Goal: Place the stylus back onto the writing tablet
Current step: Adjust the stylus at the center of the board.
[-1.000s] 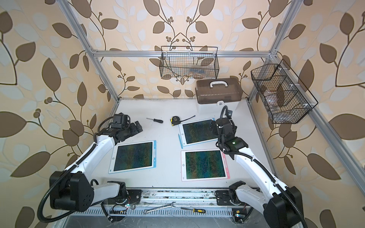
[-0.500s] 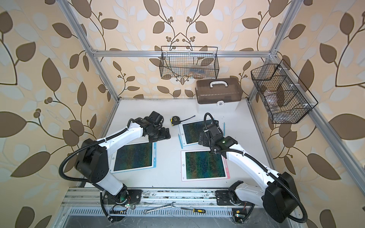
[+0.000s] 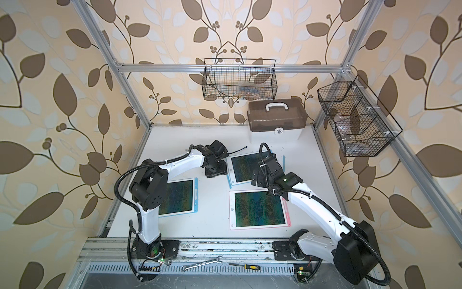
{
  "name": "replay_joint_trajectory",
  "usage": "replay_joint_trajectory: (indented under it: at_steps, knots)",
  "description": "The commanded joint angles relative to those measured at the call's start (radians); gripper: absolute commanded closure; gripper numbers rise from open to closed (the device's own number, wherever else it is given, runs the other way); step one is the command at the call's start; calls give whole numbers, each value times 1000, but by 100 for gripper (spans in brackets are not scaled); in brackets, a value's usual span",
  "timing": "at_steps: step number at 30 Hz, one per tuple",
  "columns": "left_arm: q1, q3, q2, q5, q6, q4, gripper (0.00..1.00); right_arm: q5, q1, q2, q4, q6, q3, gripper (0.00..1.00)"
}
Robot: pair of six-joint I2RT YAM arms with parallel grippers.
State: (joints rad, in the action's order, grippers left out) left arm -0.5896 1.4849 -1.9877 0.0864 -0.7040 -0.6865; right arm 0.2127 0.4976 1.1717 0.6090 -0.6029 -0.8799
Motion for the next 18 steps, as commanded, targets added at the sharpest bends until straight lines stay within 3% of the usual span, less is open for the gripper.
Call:
replay_joint_trajectory:
  at_steps: [1,8,18]
  knots:
    - [-6,47,-28,-82,-55,-26,39,-17,-28,18,63,83,-78,0]
    - [-15,76,-80,-135,-100,-14,47,-58,-86,46,108,199,-147,0]
    - [-57,137,-113,-190,-157,-35,46,-115,-133,40,129,337,-175,0]
